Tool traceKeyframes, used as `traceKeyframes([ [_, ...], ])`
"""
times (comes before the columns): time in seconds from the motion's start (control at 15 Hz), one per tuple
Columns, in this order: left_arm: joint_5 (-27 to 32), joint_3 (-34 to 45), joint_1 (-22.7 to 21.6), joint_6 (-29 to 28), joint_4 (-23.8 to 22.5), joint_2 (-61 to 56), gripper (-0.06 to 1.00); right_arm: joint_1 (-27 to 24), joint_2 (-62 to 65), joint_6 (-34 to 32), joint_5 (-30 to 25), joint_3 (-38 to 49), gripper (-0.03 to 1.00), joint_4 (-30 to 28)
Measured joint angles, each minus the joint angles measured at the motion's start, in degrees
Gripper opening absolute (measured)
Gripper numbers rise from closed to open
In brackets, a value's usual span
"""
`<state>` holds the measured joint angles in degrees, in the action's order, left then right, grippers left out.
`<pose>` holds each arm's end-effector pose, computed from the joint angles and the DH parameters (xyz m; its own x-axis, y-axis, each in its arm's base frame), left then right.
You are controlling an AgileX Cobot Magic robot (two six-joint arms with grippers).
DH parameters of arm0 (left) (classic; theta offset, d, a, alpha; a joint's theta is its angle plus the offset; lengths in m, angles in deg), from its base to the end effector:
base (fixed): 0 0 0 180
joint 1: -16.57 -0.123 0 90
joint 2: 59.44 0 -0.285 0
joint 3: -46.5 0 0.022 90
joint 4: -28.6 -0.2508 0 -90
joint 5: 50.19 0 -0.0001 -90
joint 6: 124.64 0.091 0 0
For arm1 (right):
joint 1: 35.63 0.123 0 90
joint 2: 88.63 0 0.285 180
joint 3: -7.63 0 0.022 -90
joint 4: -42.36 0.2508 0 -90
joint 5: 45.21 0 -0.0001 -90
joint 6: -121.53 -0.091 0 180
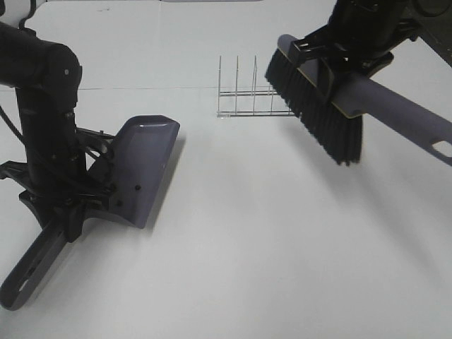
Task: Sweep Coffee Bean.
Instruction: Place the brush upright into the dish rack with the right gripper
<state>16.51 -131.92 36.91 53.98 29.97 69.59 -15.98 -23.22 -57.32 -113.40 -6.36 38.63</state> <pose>0.3341 -0.1260 0.1110 -0.9062 0.3002 0.2980 0.3112 0.9503 -0.0110 0.3661 0.1249 0.2685 -0.9084 -0.3713 -0.1923 -0.3651 0.9285 -0.0678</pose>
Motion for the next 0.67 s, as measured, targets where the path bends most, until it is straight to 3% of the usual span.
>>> traceKeyframes([
  [0.2,-0.2,0.0,-4.3,5.2,8.9,-0.6,0.31,-4.2,0.0,-0.3,-1.7,1.0,0.28,-1.9],
  [0.33,-0.2,0.0,-6.1,7.0,11.3,-0.6,0.31,-7.4,-0.2,-1.1,-1.9,2.2,0.28,-1.9],
  [0.53,-0.2,0.0,-6.1,7.0,11.3,-0.6,0.31,-15.4,-4.5,-3.4,-2.3,2.7,0.28,-2.4],
  [0.67,-0.2,0.0,-6.1,7.0,11.3,-0.6,0.31,-17.6,-8.1,-3.6,-2.3,1.9,0.28,-2.4],
])
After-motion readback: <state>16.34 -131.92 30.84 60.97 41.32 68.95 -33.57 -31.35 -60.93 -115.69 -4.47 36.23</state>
